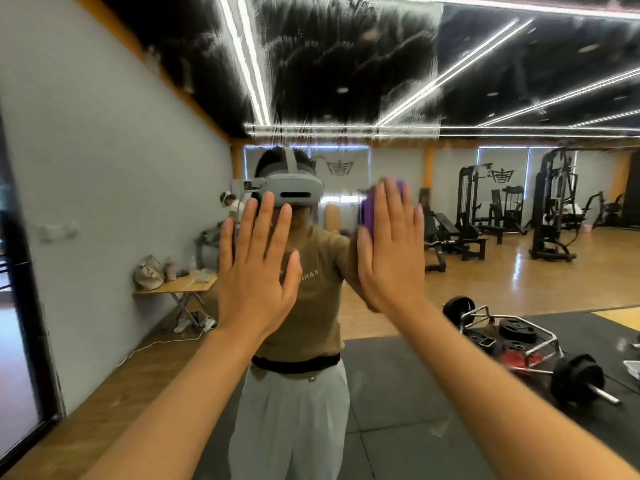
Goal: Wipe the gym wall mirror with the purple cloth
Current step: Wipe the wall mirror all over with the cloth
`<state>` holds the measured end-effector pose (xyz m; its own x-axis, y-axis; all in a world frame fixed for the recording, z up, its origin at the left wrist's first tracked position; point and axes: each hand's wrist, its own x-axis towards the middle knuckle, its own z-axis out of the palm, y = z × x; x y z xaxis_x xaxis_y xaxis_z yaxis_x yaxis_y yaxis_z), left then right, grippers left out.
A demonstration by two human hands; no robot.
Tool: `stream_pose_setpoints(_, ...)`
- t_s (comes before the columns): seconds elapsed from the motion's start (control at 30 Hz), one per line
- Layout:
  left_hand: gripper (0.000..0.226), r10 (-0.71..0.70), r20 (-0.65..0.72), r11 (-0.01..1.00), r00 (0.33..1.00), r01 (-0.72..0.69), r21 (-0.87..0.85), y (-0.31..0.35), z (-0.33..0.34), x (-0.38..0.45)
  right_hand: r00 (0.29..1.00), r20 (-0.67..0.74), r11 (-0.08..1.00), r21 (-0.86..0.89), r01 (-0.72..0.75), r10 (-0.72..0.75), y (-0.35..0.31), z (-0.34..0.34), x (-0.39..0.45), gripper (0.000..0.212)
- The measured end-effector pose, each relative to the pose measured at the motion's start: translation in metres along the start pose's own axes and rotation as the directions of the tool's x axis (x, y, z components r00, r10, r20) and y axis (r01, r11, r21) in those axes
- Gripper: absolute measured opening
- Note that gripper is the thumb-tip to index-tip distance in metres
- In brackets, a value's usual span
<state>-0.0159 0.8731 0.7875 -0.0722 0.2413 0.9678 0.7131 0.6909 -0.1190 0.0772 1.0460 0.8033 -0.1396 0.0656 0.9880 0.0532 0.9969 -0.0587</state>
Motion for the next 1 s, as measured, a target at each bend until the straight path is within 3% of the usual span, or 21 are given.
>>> stream_pose_setpoints(0.1, 0.064, 0.009, -0.003, 1.0, 1.0, -0.009, -0.015, -0.001, 0.0, -0.001, 0.998, -0.06, 1.0, 0.005, -0.004, 0.004, -0.009, -0.002, 0.066, 0.059)
stream_pose_setpoints(0.2, 0.063, 0.011, -0.029, 1.0, 1.0, -0.011, -0.021, -0.001, 0.001, -0.002, 0.994, -0.107, 1.0, -0.018, -0.007, 0.005, -0.013, 0.001, 0.07, 0.058)
stream_pose_setpoints(0.43, 0.063, 0.007, -0.073, 1.0, 0.997, -0.009, -0.025, 0.001, 0.005, -0.002, 0.988, 0.087, 0.987, -0.083, 0.136, -0.129, -0.009, 0.016, -0.09, 0.061)
stream_pose_setpoints(0.53, 0.063, 0.012, -0.078, 1.0, 0.997, -0.014, -0.028, 0.001, 0.006, -0.001, 0.981, 0.119, 0.982, -0.098, 0.164, -0.152, -0.004, 0.017, -0.108, 0.061)
stream_pose_setpoints(0.67, 0.063, 0.021, -0.057, 0.999, 0.998, -0.023, -0.04, -0.001, 0.003, -0.003, 0.974, 0.124, 0.974, -0.102, 0.2, -0.187, -0.004, 0.013, -0.067, 0.057)
stream_pose_setpoints(0.9, 0.064, 0.029, -0.047, 0.997, 0.998, -0.032, -0.064, -0.003, -0.001, -0.002, 1.0, -0.02, 0.997, 0.081, 0.0, 0.002, -0.023, -0.003, 0.093, 0.063)
stream_pose_setpoints(1.0, 0.064, 0.041, -0.055, 0.996, 0.998, -0.045, -0.075, -0.007, -0.003, -0.003, 0.998, -0.063, 0.998, 0.07, 0.006, -0.002, -0.026, 0.002, 0.085, 0.06)
